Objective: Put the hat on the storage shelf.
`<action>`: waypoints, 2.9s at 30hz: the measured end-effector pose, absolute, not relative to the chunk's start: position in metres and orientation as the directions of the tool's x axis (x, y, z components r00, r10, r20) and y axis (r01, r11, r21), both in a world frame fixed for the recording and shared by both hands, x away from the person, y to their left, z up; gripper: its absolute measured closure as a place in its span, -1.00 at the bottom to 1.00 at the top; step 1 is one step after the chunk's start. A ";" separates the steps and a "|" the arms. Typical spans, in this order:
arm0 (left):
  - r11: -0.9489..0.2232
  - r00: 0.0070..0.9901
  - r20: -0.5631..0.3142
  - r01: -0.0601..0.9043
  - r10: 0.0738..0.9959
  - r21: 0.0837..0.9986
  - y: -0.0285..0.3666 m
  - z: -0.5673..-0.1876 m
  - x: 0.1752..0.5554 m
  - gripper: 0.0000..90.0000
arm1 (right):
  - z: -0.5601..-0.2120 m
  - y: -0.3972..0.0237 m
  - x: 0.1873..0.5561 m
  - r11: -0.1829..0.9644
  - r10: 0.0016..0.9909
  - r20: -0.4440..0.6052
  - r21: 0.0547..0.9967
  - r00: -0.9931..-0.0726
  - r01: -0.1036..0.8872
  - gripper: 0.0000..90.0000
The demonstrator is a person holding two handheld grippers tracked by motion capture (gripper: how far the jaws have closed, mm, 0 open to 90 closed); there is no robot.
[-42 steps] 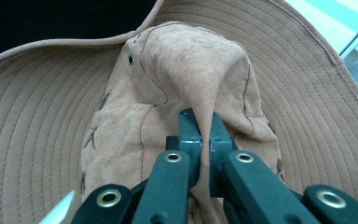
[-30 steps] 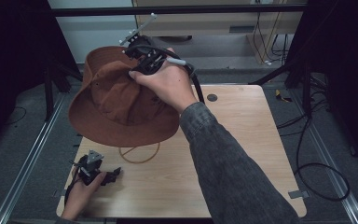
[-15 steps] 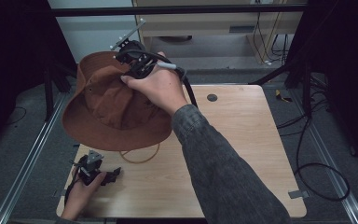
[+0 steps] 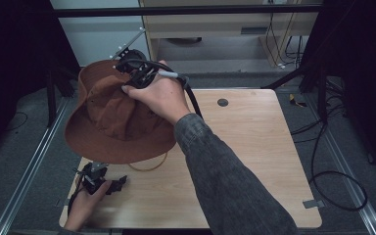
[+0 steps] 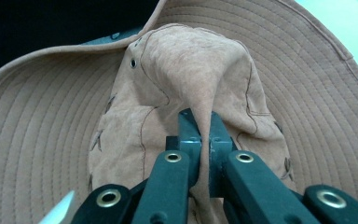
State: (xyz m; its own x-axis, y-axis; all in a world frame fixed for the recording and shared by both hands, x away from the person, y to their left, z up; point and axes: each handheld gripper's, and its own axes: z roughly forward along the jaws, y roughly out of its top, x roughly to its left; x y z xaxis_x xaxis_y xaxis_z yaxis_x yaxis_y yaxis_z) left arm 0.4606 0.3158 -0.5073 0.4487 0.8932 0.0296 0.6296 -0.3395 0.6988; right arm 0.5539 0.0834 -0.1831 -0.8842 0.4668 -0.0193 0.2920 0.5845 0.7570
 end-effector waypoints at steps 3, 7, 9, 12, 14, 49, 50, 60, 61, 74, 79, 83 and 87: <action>-0.339 0.449 0.029 0.630 0.893 0.699 0.316 -0.507 0.461 -1.00 | -0.187 0.085 0.554 0.587 0.467 -0.014 0.753 -0.884 0.298 0.98; -0.339 0.449 0.030 0.629 0.893 0.700 0.316 -0.507 0.461 -1.00 | -0.190 0.086 0.556 0.589 0.467 -0.012 0.750 -0.884 0.301 0.97; -0.340 0.448 0.032 0.629 0.894 0.700 0.316 -0.507 0.461 -1.00 | -0.192 0.087 0.556 0.590 0.464 -0.010 0.749 -0.886 0.300 0.98; -0.339 0.448 0.030 0.629 0.894 0.700 0.316 -0.508 0.461 -1.00 | -0.195 0.089 0.556 0.592 0.462 -0.008 0.747 -0.887 0.302 0.97; -0.338 0.447 0.030 0.629 0.894 0.700 0.316 -0.508 0.461 -1.00 | -0.196 0.089 0.557 0.593 0.464 -0.008 0.745 -0.886 0.304 0.97; -0.337 0.446 0.030 0.628 0.894 0.701 0.315 -0.508 0.461 -1.00 | -0.219 0.094 0.568 0.604 0.478 0.020 0.718 -0.878 0.345 0.96; -0.337 0.446 0.030 0.628 0.894 0.701 0.315 -0.508 0.461 -1.00 | -0.219 0.094 0.568 0.604 0.478 0.020 0.718 -0.878 0.345 0.96; -0.337 0.448 0.028 0.629 0.894 0.701 0.316 -0.508 0.461 -1.00 | -0.223 0.097 0.568 0.608 0.477 0.026 0.712 -0.878 0.352 0.94; -0.338 0.447 0.030 0.630 0.894 0.699 0.316 -0.507 0.461 -1.00 | -0.224 0.098 0.568 0.610 0.476 0.024 0.712 -0.879 0.350 0.94; -0.338 0.446 0.031 0.629 0.894 0.700 0.315 -0.508 0.461 -1.00 | -0.225 0.099 0.569 0.606 0.481 0.027 0.712 -0.876 0.355 0.93; -0.338 0.446 0.031 0.629 0.895 0.700 0.315 -0.508 0.461 -1.00 | -0.227 0.101 0.571 0.605 0.481 0.032 0.711 -0.876 0.358 0.93; -0.338 0.446 0.031 0.629 0.895 0.700 0.315 -0.508 0.461 -1.00 | -0.230 0.102 0.574 0.602 0.485 0.038 0.711 -0.874 0.365 0.93; -0.338 0.446 0.031 0.629 0.895 0.700 0.315 -0.508 0.461 -1.00 | -0.231 0.102 0.576 0.599 0.489 0.040 0.711 -0.871 0.369 0.93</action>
State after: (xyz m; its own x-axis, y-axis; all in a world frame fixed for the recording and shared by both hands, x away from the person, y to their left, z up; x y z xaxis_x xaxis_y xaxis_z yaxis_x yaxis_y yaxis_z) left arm 0.4606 0.3154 -0.5076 0.4459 0.8945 0.0309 0.6294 -0.3379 0.6998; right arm 0.5761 0.1015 -0.2307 -0.8714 0.4890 0.0398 0.3687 0.5990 0.7108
